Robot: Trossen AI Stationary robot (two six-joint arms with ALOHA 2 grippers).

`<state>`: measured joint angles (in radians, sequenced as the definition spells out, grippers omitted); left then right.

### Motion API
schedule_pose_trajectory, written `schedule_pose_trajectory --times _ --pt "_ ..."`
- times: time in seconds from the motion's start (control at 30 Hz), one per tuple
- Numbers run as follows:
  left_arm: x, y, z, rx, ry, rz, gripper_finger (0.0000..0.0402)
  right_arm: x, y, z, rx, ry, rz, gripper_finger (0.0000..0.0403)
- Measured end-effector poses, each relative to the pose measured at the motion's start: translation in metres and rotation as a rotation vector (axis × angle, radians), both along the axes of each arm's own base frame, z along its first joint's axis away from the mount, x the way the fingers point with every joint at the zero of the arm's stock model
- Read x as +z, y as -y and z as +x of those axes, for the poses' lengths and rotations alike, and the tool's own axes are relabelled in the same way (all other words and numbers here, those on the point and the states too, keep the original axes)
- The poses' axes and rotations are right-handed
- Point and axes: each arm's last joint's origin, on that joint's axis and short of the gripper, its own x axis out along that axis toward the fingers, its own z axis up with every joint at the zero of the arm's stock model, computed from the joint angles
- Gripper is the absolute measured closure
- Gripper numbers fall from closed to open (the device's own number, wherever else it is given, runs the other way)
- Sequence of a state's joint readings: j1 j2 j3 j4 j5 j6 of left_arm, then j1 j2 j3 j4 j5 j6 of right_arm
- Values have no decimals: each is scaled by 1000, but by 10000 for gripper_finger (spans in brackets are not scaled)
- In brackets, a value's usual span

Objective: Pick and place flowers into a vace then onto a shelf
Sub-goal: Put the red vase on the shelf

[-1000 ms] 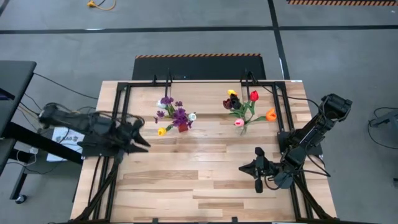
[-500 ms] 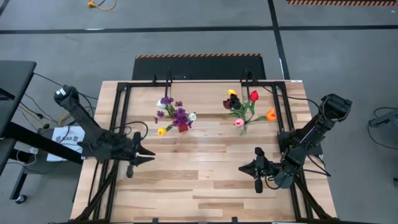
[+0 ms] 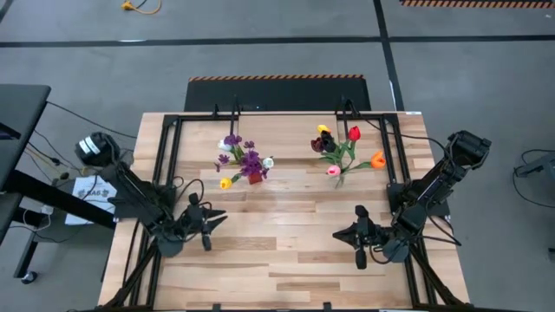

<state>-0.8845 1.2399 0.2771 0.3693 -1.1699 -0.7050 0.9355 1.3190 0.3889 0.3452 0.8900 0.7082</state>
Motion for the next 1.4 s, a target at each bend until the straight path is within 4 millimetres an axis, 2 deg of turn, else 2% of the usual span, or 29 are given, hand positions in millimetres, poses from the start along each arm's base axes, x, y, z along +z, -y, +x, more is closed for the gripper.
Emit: schedule_pose_trajectory --times 0.37,0.53,0.77,0.87,1.1,1.2,1.4 --pt "-30 1 11 119 15 -11 331 0 0 0 -2 0 -1 403" --pt "-33 -4 19 104 -31 -41 331 0 0 0 -3 0 -1 403" --pt "-37 -11 29 -13 -157 -128 331 -1 0 0 0 -6 -9 403" --pt "-37 -12 30 2 -151 -130 331 -1 1 0 0 -10 -14 403" --pt "-38 -6 20 163 -17 13 331 -2 1 -1 1 -16 -20 403" --pt "-49 -1 17 213 30 52 331 -5 0 0 2 -27 -34 403" --pt "-85 6 22 247 36 98 331 -8 0 0 1 -32 -42 403"
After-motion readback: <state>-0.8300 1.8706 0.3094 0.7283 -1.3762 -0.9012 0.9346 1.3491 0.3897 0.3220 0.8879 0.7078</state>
